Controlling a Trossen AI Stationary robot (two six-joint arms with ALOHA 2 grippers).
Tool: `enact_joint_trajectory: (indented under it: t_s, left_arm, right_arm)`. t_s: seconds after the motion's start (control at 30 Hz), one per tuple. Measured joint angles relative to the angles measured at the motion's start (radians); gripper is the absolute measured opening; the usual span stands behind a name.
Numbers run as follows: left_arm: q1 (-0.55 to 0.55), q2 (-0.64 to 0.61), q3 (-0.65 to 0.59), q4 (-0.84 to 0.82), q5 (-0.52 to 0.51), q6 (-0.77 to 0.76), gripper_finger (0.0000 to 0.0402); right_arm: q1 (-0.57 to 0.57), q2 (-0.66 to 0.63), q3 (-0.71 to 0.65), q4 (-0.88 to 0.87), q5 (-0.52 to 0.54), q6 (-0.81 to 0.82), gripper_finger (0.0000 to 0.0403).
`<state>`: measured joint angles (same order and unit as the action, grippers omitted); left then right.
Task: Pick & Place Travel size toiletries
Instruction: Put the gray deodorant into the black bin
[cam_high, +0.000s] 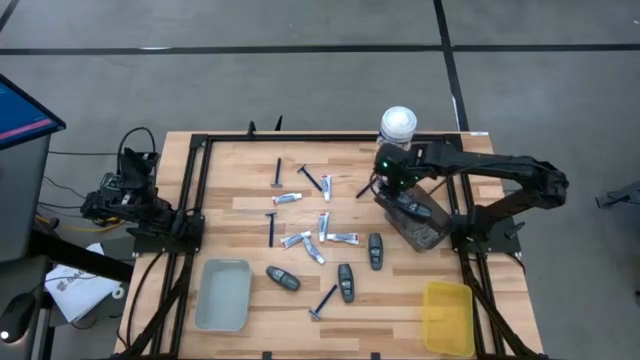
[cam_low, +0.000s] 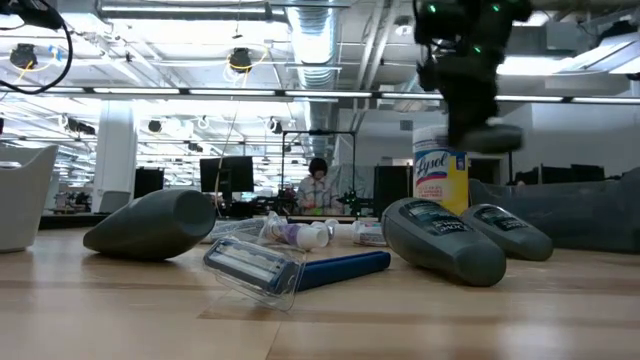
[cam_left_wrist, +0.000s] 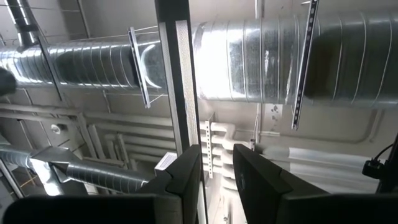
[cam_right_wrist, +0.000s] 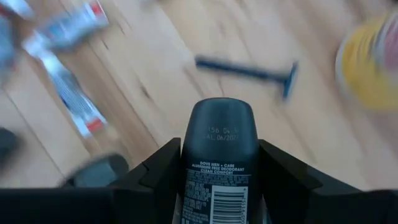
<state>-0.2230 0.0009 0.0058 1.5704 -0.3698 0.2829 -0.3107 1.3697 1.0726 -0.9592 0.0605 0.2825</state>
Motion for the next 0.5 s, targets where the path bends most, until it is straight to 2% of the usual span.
enact_joint_trajectory:
  t_s: [0.17, 0.5]
  left_arm:
    - [0.0, 0.0, 0.0, 0.0, 0.0, 0.0, 0.0092]
    - [0.0, 0.0, 0.0, 0.0, 0.0, 0.0, 0.0092]
  right_arm:
    - [0.035, -0.017, -0.114, -0.011, -0.004, 0.067, 0.017]
    - [0.156, -0.024, -0.198, -0.039, -0.007, 0.155, 0.0169]
